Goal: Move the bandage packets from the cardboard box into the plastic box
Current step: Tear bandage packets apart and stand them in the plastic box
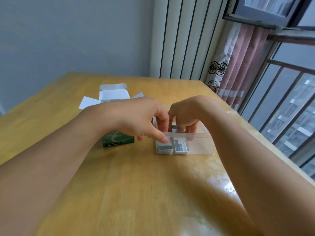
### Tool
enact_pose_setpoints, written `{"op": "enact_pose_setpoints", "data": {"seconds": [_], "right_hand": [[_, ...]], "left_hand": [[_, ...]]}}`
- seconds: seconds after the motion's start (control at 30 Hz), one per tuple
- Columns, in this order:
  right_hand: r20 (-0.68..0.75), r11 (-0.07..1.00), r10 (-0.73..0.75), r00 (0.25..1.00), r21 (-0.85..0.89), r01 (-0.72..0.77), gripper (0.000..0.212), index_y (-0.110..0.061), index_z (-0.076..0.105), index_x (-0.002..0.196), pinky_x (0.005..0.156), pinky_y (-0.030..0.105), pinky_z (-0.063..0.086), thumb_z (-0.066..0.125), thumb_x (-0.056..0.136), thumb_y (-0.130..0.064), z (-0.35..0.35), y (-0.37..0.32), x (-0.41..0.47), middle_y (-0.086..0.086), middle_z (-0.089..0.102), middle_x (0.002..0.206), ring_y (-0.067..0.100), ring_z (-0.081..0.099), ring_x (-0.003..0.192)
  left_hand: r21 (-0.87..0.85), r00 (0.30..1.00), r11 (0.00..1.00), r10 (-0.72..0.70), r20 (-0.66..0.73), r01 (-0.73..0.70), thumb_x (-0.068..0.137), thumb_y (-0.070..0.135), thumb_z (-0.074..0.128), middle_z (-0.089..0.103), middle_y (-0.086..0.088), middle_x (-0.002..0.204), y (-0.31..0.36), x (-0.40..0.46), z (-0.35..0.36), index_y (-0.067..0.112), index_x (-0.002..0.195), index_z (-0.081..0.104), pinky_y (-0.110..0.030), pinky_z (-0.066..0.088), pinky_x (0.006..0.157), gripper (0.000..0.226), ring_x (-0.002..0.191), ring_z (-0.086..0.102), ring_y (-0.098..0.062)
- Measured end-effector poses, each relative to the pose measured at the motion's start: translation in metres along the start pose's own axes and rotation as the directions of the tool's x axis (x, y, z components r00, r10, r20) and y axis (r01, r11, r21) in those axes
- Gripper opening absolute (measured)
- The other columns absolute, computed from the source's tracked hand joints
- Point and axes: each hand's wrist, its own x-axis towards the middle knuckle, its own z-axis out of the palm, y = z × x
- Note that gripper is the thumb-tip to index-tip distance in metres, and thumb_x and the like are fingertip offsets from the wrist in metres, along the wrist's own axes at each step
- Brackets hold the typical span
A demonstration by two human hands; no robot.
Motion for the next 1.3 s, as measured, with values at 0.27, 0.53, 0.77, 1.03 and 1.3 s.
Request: {"op": "enact_pose_setpoints", "data": {"seconds": [0.27,0.53,0.77,1.03,1.3], "right_hand": [[-0.016,0.999,0.014,1.0,-0.046,-0.015,0.046,-0.014,0.057,0.129,0.086,0.045,0.06,0.068,0.087,0.003,0.005,-0.01,0.001,0.014,0.077,0.098,0.026,0.077,0.073],[-0.009,0.996,-0.006,1.0,-0.088,0.005,0.03,-0.022,0.054,0.084,0.086,0.047,0.059,0.072,0.084,0.002,0.004,-0.014,0.002,0.015,0.078,0.089,0.028,0.077,0.075],[-0.017,0.998,-0.039,0.999,-0.041,0.038,0.03,-0.022,0.058,0.098,0.082,0.049,0.061,0.067,0.088,0.004,0.0,-0.011,-0.007,0.018,0.073,0.108,0.033,0.076,0.079],[-0.62,0.841,-0.223,0.753,0.267,0.47,0.02,-0.012,0.069,0.113,0.066,0.033,0.064,0.064,0.095,-0.006,-0.028,-0.001,-0.059,0.005,0.073,0.097,0.015,0.075,0.072],[-0.726,0.827,-0.418,0.546,-0.057,0.559,0.004,-0.022,0.08,0.084,0.055,0.006,0.037,0.079,0.082,-0.025,0.011,-0.079,-0.014,-0.014,0.069,0.072,-0.011,0.053,0.058]], "left_hand": [[0.017,0.999,0.999,0.032,0.008,-0.032,0.086,0.038,0.077,0.058,0.041,0.064,-0.002,0.001,0.004,0.035,0.081,0.067,-0.025,0.058,0.062,0.011,0.053,0.065,-0.003],[0.045,1.0,0.999,0.024,0.012,-0.024,0.086,0.039,0.076,0.057,0.043,0.066,0.001,-0.001,0.003,0.033,0.086,0.068,-0.025,0.055,0.063,0.01,0.054,0.066,-0.003],[-0.018,1.0,1.0,0.016,0.008,-0.016,0.086,0.036,0.077,0.062,0.036,0.071,0.0,-0.002,0.002,0.029,0.095,0.07,-0.029,0.06,0.062,0.013,0.056,0.067,-0.002],[-0.17,0.957,0.985,-0.022,-0.288,-0.028,0.093,0.036,0.066,0.069,0.022,0.082,-0.004,-0.021,-0.041,0.029,0.094,0.071,-0.019,0.048,0.05,0.008,0.054,0.065,-0.005],[0.202,0.909,0.904,-0.318,-0.271,0.376,0.084,0.03,0.079,0.074,0.009,0.085,-0.064,-0.044,-0.066,0.025,0.082,0.075,-0.025,0.047,0.061,0.007,0.069,0.064,-0.006]]}}
